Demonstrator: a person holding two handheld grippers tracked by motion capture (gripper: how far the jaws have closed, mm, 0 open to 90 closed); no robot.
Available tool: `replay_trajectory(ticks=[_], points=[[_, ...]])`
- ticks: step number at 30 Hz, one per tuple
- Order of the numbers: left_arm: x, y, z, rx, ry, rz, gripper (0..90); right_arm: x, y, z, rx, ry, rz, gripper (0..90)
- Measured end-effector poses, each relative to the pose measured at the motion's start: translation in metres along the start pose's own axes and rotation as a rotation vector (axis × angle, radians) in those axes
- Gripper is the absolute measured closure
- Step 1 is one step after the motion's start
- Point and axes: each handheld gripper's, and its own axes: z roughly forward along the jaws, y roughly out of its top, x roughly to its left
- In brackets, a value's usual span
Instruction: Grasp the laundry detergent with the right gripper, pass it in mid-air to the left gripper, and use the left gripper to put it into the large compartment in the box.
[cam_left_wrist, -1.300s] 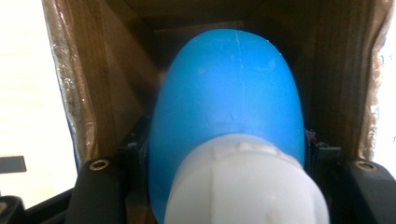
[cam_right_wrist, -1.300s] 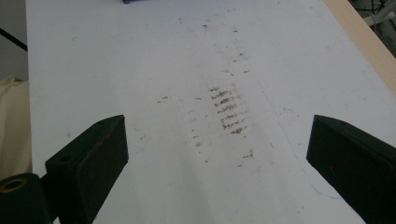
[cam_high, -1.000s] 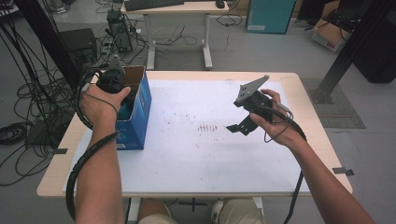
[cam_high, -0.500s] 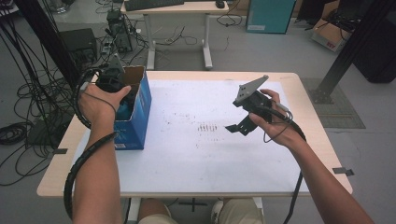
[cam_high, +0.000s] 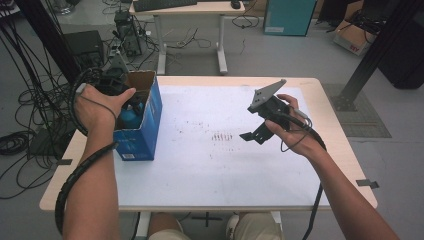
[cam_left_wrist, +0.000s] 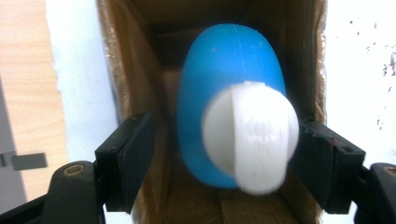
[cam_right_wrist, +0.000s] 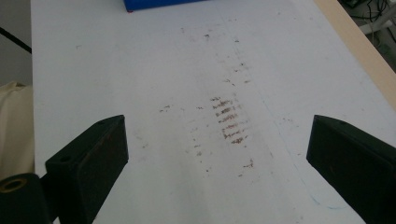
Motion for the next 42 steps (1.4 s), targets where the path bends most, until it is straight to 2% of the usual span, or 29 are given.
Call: replay_trajectory(ticks=[4, 8, 10, 12, 14, 15, 17, 19, 21, 22, 29, 32, 35, 42], points=[[0.000, -0.004, -0.011, -0.021, -0.007, 0.014, 23.2, 0.001, 0.003, 0.001, 0.001, 0.002, -0.005, 5.5], [-0.005, -0.006, -0.024, -0.050, -0.023, 0.056, 21.0, 0.000, 0.006, 0.002, 0.004, 0.004, -0.015, 5.5], [-0.009, -0.006, -0.030, -0.062, -0.053, 0.079, 21.3, -0.001, 0.008, 0.003, 0.003, 0.001, -0.008, 5.5], [-0.015, -0.006, -0.037, -0.091, -0.047, 0.110, 19.9, -0.002, 0.009, 0.003, 0.005, 0.000, -0.010, 5.5], [-0.020, -0.006, -0.043, -0.107, -0.058, 0.128, 18.5, -0.004, 0.011, 0.003, 0.005, 0.000, -0.009, 5.5], [-0.025, -0.005, -0.048, -0.122, -0.044, 0.149, 18.2, -0.004, 0.011, 0.003, 0.010, 0.000, -0.011, 5.5], [-0.030, -0.005, -0.052, -0.125, -0.049, 0.164, 17.9, -0.006, 0.013, 0.003, 0.009, 0.002, -0.017, 5.5], [-0.037, -0.004, -0.057, -0.137, -0.036, 0.186, 15.5, -0.008, 0.013, 0.002, 0.013, -0.002, -0.012, 5.5], [-0.044, -0.003, -0.062, -0.146, -0.037, 0.204, 13.3, -0.009, 0.014, 0.001, 0.017, -0.004, 0.005, 5.5], [-0.048, -0.002, -0.064, -0.151, -0.041, 0.215, 11.6, -0.012, 0.013, 0.001, 0.016, -0.005, -0.008, 5.5], [-0.075, -0.001, -0.068, -0.171, -0.063, 0.296, 6.2, -0.022, 0.011, -0.004, 0.048, -0.022, 0.033, 5.6], [-0.086, -0.001, -0.067, -0.174, -0.076, 0.325, 5.7, -0.027, 0.012, -0.005, 0.070, -0.024, 0.028, 5.6], [-0.097, 0.000, -0.065, -0.172, -0.071, 0.372, 5.5, -0.032, 0.012, -0.006, 0.085, -0.029, 0.040, 5.6], [-0.122, 0.000, -0.063, -0.162, -0.047, 0.414, 4.7, -0.044, 0.010, -0.010, 0.121, -0.040, 0.052, 5.6]])
